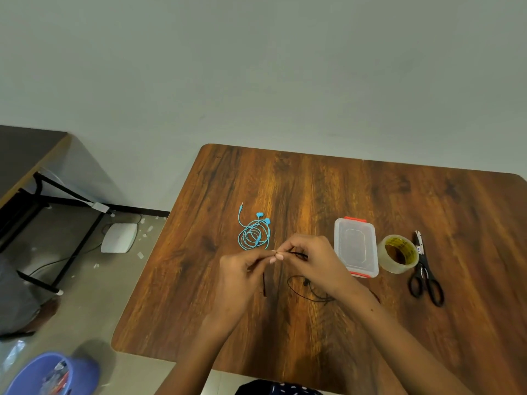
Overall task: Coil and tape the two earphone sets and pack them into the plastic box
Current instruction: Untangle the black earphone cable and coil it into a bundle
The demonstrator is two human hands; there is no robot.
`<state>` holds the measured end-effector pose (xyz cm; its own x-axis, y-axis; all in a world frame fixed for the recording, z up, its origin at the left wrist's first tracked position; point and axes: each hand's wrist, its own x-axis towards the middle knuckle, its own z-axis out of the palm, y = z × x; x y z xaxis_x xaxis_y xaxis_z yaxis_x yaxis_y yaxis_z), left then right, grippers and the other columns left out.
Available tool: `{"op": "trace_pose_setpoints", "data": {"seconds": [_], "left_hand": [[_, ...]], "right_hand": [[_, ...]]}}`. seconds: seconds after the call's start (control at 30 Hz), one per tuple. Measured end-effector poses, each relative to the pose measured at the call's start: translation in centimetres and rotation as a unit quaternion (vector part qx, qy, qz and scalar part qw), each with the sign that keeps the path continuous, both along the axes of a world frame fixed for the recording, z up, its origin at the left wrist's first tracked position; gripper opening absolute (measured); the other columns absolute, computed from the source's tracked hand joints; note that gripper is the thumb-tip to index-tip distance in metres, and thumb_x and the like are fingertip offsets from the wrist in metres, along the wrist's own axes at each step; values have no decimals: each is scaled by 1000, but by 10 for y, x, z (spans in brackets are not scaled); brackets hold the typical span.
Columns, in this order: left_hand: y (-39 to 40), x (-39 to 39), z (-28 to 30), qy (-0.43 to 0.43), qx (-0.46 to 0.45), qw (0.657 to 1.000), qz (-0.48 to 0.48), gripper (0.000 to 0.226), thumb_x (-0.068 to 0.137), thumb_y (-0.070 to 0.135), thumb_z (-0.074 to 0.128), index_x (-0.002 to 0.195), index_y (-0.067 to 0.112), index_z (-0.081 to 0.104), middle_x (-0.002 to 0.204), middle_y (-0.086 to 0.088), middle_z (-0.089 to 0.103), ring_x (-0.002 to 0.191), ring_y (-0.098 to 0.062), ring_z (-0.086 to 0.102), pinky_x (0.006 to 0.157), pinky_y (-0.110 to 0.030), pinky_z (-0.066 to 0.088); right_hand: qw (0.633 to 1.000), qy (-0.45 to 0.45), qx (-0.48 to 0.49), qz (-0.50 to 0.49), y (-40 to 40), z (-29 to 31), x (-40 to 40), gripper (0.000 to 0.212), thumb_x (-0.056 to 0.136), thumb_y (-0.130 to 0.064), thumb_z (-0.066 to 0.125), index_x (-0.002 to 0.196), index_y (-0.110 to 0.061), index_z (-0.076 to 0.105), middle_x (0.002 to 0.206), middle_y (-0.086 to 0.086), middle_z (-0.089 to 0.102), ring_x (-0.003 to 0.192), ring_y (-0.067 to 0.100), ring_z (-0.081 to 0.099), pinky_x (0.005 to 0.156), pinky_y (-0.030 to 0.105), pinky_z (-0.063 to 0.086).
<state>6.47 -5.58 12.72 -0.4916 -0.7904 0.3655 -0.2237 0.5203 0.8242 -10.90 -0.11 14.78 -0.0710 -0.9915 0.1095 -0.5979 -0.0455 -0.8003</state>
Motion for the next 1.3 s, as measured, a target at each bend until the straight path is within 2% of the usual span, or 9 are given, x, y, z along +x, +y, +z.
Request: {"op": "trace_pose_setpoints", "data": {"seconds": [0.13, 0.4, 0.6, 0.7, 0.8, 0.93, 1.03, 1.17, 1.3], "left_hand": [[-7, 11, -1, -14, -21, 999, 37, 12, 80, 7, 74, 90, 13, 76, 83, 10, 74, 76, 0, 69, 66, -26, 56], [-10, 25, -9, 4, -3, 998, 67, 13, 83, 14, 69, 94, 12, 75, 90, 12, 74, 86, 1, 69, 75, -13, 52], [-7, 30, -13, -7, 2, 997, 77, 22, 81, 5, 72, 99, 17, 74, 97, 13, 73, 90, 1, 69, 77, -17, 55], [-7, 29, -13, -120, 7, 991, 65, 25, 82, 8, 73, 105, 16, 74, 115, 1, 68, 105, -12, 66, 86, -35, 57], [-4, 22, -7, -248, -56, 966, 41, 39, 81, 15, 73, 119, 21, 67, 132, 0, 58, 111, -22, 64, 83, -36, 55], [11, -1, 3, -137, -35, 989, -40, 41, 85, 16, 69, 125, 17, 63, 127, 0, 63, 118, -8, 58, 93, -25, 51], [17, -11, 8, -80, -38, 996, -30, 29, 87, 16, 66, 116, 15, 69, 107, 4, 73, 97, 9, 61, 78, -3, 43], [14, -9, 4, -26, -26, 999, -12, 16, 82, 10, 70, 96, 16, 76, 91, 15, 73, 85, 9, 65, 69, -13, 52], [8, 0, -4, -29, -27, 998, 39, 18, 79, 2, 74, 90, 16, 77, 90, 20, 69, 84, 10, 65, 72, -10, 48]], "right_hand": [[1000, -6, 8, -15, 7, -5, -7, 9, 86, -20, 68, 92, -21, 74, 83, -17, 67, 82, -1, 62, 70, 10, 46], [994, -62, 14, -92, 23, -10, -36, 8, 82, -15, 72, 87, -21, 75, 82, -10, 72, 81, 4, 66, 72, 20, 51], [988, -69, 18, -137, 21, -11, -31, 6, 82, -17, 72, 87, -15, 75, 84, -5, 72, 84, 8, 67, 78, 34, 56], [989, -49, 13, -136, 17, -9, -26, 4, 83, -17, 71, 86, -16, 74, 82, -7, 71, 82, 7, 65, 75, 32, 55], [995, -4, 4, -95, 14, -5, -19, 4, 83, -18, 71, 83, -21, 73, 78, -14, 66, 73, 3, 60, 66, 25, 50], [998, 37, -3, -53, 9, -2, -8, 4, 83, -18, 71, 83, -21, 74, 73, -17, 61, 68, 2, 57, 59, 13, 40], [999, 16, -5, -50, 8, -1, -5, 6, 82, -16, 71, 83, -21, 75, 73, -17, 62, 71, 1, 58, 61, 9, 39], [997, -52, 20, -45, 14, -4, -4, 6, 82, -19, 72, 86, -22, 77, 83, -10, 71, 81, 3, 64, 72, 14, 48], [994, -74, 34, -67, 22, -11, -15, 8, 81, -17, 73, 87, -19, 77, 80, -11, 71, 80, 4, 65, 71, 17, 50]]}}
